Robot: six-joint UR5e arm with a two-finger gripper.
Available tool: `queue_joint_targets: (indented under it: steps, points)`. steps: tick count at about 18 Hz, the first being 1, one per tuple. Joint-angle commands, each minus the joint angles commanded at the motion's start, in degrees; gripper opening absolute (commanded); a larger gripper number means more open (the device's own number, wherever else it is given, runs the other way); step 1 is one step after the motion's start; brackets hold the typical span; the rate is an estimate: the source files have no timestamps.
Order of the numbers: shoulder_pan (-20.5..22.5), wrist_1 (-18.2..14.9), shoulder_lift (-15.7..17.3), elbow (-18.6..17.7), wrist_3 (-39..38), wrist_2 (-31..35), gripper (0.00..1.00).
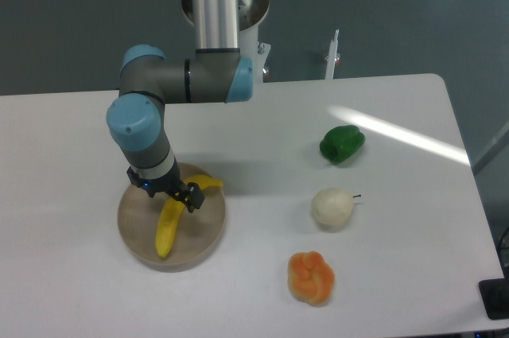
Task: Pick up the banana from the plate
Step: 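Lower the gripper onto the banana and close it around the banana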
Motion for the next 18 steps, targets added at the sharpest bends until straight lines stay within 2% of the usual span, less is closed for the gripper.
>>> queue_joint_targets:
  steps: [3, 4, 5, 6, 7, 9, 13, 14, 18]
  points:
    - [0.00, -0.09, -0.18, 0.44, 0.00, -0.09, 1.00]
    - [0.00, -0.09, -0.18, 0.79, 0.00, -0.09, 0.93]
    - [0.00, -0.17, -0.27, 0.88, -0.09, -0.09, 0.72]
    - [0.00, -0.09, -0.35, 0.79, 0.17, -0.09, 0.58]
    - [0.00, 0.00, -0.44, 0.62, 0.26, -0.09, 0.47]
    - [0.08, 0.09, -0.53, 0.62, 0.52, -0.18, 0.33]
    - [0.09, 0.09, -0.36, 0.62, 0.79, -0.09, 0.32]
    - [0.09, 0.09, -0.18, 0.70, 0.79, -0.09, 0.28]
    - [0.17, 0.00, 0.26, 0.70, 0.70, -0.09, 0.25]
